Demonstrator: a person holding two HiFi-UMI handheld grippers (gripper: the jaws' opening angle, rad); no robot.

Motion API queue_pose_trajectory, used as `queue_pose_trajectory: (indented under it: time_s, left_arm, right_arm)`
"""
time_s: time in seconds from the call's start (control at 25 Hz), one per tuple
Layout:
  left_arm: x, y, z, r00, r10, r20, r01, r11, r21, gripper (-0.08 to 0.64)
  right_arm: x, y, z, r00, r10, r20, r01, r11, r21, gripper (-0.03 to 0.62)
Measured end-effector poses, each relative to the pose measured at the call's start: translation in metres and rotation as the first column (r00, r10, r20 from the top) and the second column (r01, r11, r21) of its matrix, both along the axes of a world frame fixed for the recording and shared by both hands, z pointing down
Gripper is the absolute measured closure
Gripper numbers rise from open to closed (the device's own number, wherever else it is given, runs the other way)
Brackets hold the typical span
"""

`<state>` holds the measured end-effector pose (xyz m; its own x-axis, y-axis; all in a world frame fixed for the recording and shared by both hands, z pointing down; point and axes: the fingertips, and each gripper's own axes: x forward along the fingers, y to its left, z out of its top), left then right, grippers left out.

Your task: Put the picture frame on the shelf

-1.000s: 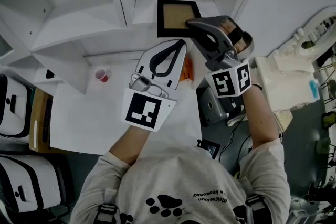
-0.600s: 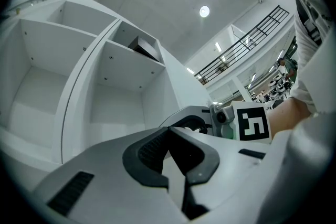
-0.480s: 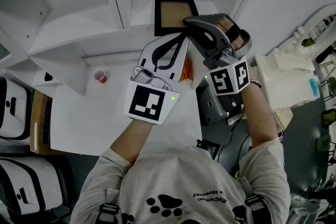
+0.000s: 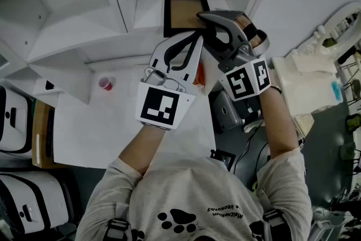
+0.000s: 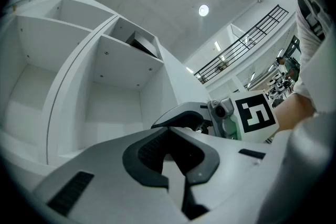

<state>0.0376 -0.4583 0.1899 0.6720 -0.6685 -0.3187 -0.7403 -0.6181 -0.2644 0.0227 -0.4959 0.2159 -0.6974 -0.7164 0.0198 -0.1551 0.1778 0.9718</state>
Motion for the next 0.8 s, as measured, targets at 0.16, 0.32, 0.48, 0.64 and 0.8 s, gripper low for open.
queue_pose_trajectory:
  time_s: [0.16,0.32,0.48,0.64,0.8]
  left_arm:
    - [0.003,-0.005,0.003,1.0,-0.007,0.024,0.008,1.0,-0.028,0.541]
    - [0.005,-0.011,0.001,1.0,-0.012,0.015,0.012,1.0,-0.021,0.541]
    - [0.008,-0.018,0.009,0.999,-0.023,0.049,0.026,0.998,-0.056,0.541]
    - [0.004,-0.027,0.012,0.998,-0.039,0.044,0.042,0.997,-0.071,0.541]
    - [-0.002,-0.037,0.013,0.998,-0.061,0.031,0.064,0.994,-0.088,0.541]
  right_arm:
    - [0.005,0.001,0.003,1.0,0.013,-0.005,-0.013,1.0,-0.012,0.417]
    - [0.013,0.007,0.003,0.999,0.031,0.035,-0.031,0.999,-0.02,0.416]
    - [0.021,0.016,0.003,0.996,0.052,0.076,-0.051,0.998,-0.022,0.414]
    - [0.025,0.028,0.001,0.993,0.065,0.103,-0.063,0.998,-0.023,0.414]
    - [0.025,0.039,0.0,0.989,0.073,0.13,-0.07,0.997,-0.028,0.414]
